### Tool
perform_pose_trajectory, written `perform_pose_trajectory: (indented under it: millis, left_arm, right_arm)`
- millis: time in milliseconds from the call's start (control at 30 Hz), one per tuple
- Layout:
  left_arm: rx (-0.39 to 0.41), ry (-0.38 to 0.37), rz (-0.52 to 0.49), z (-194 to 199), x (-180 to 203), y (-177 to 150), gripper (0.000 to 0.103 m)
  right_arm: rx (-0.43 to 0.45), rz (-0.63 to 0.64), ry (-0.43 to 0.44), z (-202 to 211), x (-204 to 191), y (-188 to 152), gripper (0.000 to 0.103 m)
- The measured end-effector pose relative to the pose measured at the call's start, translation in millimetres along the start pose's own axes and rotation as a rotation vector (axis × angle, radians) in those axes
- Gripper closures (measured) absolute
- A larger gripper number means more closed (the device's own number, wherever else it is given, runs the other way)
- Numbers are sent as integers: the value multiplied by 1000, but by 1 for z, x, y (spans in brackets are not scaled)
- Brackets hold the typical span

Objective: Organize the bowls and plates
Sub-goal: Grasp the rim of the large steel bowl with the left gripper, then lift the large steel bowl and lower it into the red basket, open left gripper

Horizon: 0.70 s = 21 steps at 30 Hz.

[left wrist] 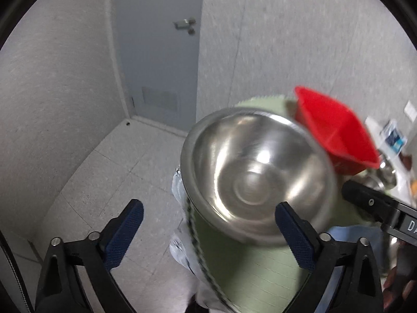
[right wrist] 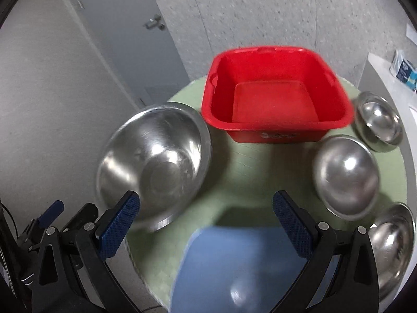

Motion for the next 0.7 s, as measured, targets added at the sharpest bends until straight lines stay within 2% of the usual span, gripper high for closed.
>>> perform_pose_trajectory:
  millis: [67, 133, 200, 233, 300, 333, 400, 533, 700]
  left_arm:
    - [-48, -17, -29, -26, -6, 13, 19]
    - [-97, -46, -55, -50, -13, 24, 31]
    - [-128, -74, -77, -68, -16, 32, 41]
    - [-135, -80, -84, -75, -18, 38, 48]
    - [-147, -101, -104, -87, -21, 48, 69]
    - [-153, -121, -113, -92, -22, 53, 73]
    - [-150, -132, -129, -100, -25, 60, 74]
    - [-122, -150, -135, -107, -34, 74, 74]
    - [-48, -153, -125, -86, -47, 93, 75]
  right_arm:
    - [-23, 5, -48, -17, -6, 4, 1]
    - [-42, -1, -89, -32, -9, 6, 8]
    - [-74, -12, -117, -47, -10, 7, 22]
    - [-92, -10, -134, -54, -12, 7, 26]
    - [-112, 2, -152, -60, -13, 6, 43]
    - [-121, 5, -155, -62, -14, 5, 49]
    - [-135, 14, -155, -67, -18, 5, 66]
    - [-137, 39, -165, -70, -25, 4, 68]
    - [-122, 57, -141, -61, -38, 8, 69]
Point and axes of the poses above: each gripper's, at about its wrist camera, not at the fingertips, and z roughly against the way its jaws point, x to its right, y to its top, the point moved 6 cm from there along -z, roughly the way its jaws point, and after that the axes turned 2 degrees about -y, right-handed, at the moved point
